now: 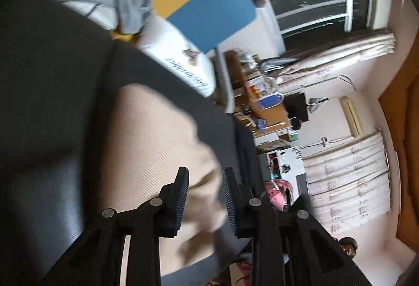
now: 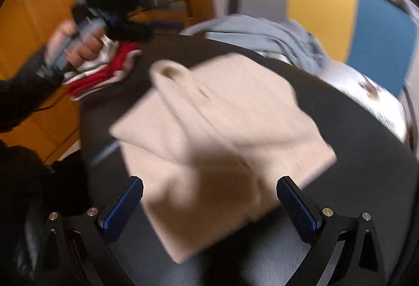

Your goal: Fold clothes

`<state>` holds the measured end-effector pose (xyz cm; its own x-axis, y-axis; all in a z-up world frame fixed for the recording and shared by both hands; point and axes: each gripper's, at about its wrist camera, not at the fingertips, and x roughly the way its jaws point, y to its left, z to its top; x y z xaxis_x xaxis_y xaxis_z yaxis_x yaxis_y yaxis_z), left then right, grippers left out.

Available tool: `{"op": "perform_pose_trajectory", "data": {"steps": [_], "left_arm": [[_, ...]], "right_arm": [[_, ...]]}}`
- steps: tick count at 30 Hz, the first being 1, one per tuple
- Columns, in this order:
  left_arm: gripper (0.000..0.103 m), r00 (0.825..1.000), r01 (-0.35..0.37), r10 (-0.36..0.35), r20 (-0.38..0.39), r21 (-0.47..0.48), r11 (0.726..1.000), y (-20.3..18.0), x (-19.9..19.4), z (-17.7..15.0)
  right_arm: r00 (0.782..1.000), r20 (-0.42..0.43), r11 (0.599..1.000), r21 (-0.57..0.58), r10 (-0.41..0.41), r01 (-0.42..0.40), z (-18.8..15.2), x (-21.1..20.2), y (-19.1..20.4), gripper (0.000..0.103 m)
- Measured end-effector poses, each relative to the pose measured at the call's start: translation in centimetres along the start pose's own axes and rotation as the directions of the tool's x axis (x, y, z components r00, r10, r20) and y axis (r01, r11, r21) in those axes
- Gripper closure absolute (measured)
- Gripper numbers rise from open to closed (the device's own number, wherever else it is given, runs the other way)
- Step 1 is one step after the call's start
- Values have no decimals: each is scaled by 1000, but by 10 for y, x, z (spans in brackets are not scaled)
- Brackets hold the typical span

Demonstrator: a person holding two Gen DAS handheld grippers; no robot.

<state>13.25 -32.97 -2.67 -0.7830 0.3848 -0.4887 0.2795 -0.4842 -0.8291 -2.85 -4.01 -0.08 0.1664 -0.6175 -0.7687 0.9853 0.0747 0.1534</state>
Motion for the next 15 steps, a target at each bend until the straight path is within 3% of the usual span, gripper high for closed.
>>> {"op": "perform_pose_trajectory", "data": {"steps": [2,4,6,9,12,14,15], "left_arm": [[78,1000,-24,24,-9,0,1000,19,-6,-12],[78,999,-13,13,-40,6,1000,33,-5,-22],[78,998,-21,23,-60,21,1000,37,3,-29],[78,995,-6,11,-103,45,999,39,15,-42],[78,985,88,-71,-158,101,991,33,24,-56],[78,965,167,-134,-227,131,977,28,33,-70],[78,952,201,-159,-263,144,969,26,38,-77]], "right_arm": [[993,-71,995,-27,92,-94,28,23,2,0],[968,-168,982,-12,185,-189,42,43,11,0],[957,-242,983,-51,157,-174,58,68,16,0],[927,-312,976,0,207,-218,71,90,18,0],[872,-353,940,93,338,-327,55,85,26,0],[838,-358,912,168,411,-375,29,73,30,0],[838,-362,912,202,408,-357,11,69,28,0]]}}
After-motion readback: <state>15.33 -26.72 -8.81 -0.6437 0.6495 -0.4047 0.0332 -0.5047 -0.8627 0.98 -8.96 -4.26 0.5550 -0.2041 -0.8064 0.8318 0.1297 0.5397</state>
